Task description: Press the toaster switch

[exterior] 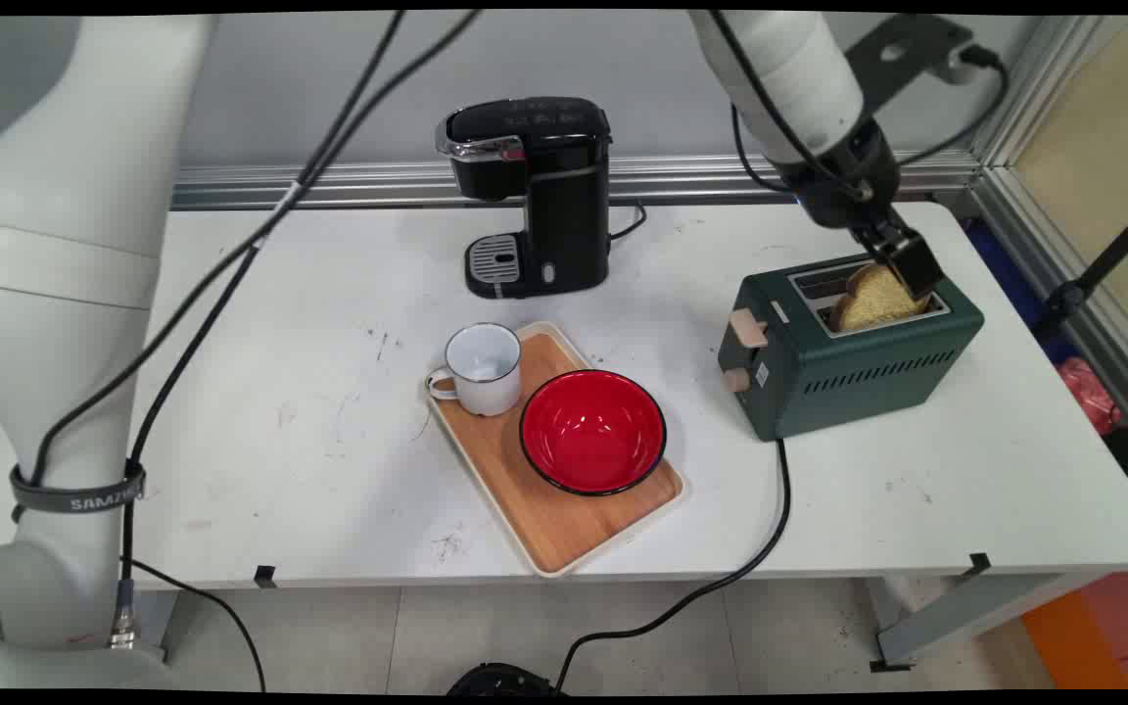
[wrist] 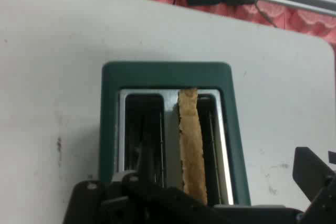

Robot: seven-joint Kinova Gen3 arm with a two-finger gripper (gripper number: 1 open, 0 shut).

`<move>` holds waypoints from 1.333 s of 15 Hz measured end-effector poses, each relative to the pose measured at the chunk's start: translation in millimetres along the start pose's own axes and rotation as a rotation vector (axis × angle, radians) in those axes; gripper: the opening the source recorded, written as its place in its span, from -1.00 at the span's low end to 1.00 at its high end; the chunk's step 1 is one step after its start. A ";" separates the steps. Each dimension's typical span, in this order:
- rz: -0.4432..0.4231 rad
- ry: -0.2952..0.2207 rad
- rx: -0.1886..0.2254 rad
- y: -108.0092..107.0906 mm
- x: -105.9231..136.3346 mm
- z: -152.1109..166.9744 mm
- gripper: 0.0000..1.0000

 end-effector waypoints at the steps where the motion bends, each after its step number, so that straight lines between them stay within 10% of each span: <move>1: 0.007 0.015 0.000 0.4 -1.1 -9.1 1.00; 20: 0.118 0.187 0.005 -12.3 -99.8 -172.3 1.00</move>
